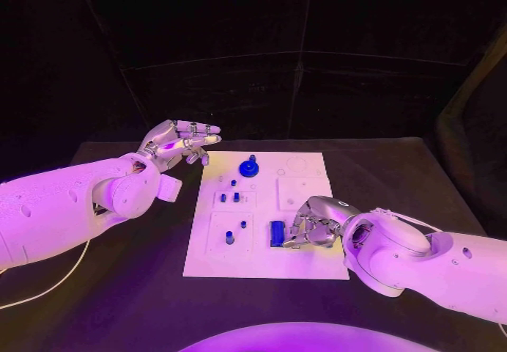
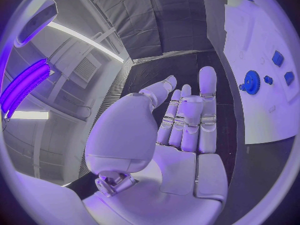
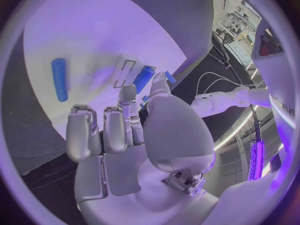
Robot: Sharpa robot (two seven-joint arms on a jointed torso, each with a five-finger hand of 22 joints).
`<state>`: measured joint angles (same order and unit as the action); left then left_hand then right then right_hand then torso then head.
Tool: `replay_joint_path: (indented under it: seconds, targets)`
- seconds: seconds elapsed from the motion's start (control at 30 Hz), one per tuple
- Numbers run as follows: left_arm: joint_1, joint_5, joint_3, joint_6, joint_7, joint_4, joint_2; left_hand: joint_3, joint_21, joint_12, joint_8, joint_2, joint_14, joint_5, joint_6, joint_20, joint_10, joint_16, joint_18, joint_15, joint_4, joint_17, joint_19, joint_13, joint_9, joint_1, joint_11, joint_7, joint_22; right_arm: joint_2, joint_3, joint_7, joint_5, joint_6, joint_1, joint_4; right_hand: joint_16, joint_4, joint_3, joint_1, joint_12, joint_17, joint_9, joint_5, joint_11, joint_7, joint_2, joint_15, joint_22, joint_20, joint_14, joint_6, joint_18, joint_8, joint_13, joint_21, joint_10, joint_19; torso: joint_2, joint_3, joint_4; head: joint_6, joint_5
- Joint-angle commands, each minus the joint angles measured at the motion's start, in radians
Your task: Assemble the parts on the task board
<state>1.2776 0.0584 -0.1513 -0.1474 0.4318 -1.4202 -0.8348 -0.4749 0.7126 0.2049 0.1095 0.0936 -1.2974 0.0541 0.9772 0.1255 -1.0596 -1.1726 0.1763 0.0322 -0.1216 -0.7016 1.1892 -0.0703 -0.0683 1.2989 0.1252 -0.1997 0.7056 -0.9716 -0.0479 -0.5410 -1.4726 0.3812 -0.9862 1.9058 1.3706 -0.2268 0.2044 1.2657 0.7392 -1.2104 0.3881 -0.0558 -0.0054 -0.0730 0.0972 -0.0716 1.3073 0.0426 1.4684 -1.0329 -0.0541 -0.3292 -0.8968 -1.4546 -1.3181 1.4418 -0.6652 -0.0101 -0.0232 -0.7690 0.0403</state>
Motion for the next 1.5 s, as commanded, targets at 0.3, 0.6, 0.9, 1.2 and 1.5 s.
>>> replay_joint_path:
  seconds: [0.3,0.6,0.9,1.2,1.5]
  targets:
    - [0.002,-0.003,0.001,0.007,0.003,-0.008,-0.006,0.004,-0.003,0.004,0.006,-0.004,0.008,-0.002,-0.007,0.004,0.007,0.002,0.007,0.0,-0.004,0.001,-0.001,0.0,0.001,0.005,-0.001,-0.001,-0.001,-0.183,0.0,0.208,0.11,0.037,-0.003,0.034,-0.026,0.017,-0.026,0.1,-0.075,0.027,-0.069,-0.115,0.023,-0.029,-0.103,0.021,0.068,0.019,0.033,0.065,0.003,0.088,0.05,0.015,0.028,-0.014,0.0,-0.0013,0.0064,0.01,0.027]
    - [0.002,-0.003,0.0,0.007,0.006,-0.011,-0.005,0.005,-0.003,0.005,0.006,-0.004,0.009,-0.002,-0.008,0.004,0.008,0.003,0.007,0.0,-0.004,0.002,-0.001,0.0,0.001,0.005,0.0,-0.001,-0.001,-0.23,0.0,0.034,0.037,-0.07,-0.003,0.031,-0.038,-0.055,0.039,0.019,-0.116,0.038,-0.088,-0.139,0.015,-0.015,-0.099,0.014,0.076,0.015,0.032,0.0,0.004,0.086,0.078,0.011,0.02,-0.007,0.001,-0.0015,0.0071,0.012,0.048]
    - [0.001,-0.003,-0.001,0.009,0.005,-0.01,-0.004,0.005,-0.003,0.005,0.006,-0.004,0.009,-0.002,-0.008,0.004,0.008,0.003,0.007,0.0,-0.004,0.002,-0.001,0.0,0.001,0.005,0.0,-0.001,-0.001,-0.197,-0.001,-0.008,-0.008,-0.113,-0.002,0.004,-0.03,-0.057,0.046,0.024,-0.053,0.023,-0.083,-0.148,0.009,-0.008,-0.1,0.01,0.089,0.011,0.036,-0.019,0.008,0.079,0.026,0.002,-0.007,0.003,0.0,-0.0018,0.0045,0.013,0.051]
    - [0.001,-0.003,-0.001,0.01,0.005,-0.008,-0.004,0.005,-0.003,0.005,0.006,-0.004,0.009,-0.002,-0.008,0.004,0.008,0.003,0.007,0.0,-0.004,0.002,-0.001,0.0,0.001,0.005,0.0,-0.001,-0.001,-0.143,-0.001,-0.011,-0.041,-0.119,-0.001,-0.029,-0.027,-0.053,0.048,0.035,-0.048,0.018,-0.082,-0.155,0.008,-0.008,-0.098,0.009,0.091,0.01,0.038,-0.019,0.008,0.081,0.021,0.001,-0.009,0.004,0.0,-0.0006,0.0056,0.01,0.048]
    - [0.001,-0.003,-0.001,0.013,0.003,-0.007,-0.002,0.005,-0.003,0.005,0.006,-0.004,0.009,-0.002,-0.008,0.004,0.008,0.003,0.007,0.0,-0.004,0.002,-0.001,0.0,0.001,0.005,0.0,-0.001,-0.001,-0.107,-0.001,-0.016,-0.151,-0.16,0.0,-0.049,-0.016,0.002,0.033,0.136,-0.034,-0.001,-0.079,-0.153,0.006,-0.008,-0.102,0.006,0.1,0.006,0.041,-0.021,0.01,0.087,0.0,-0.004,-0.01,0.009,0.0,-0.0023,0.0035,0.009,0.047]
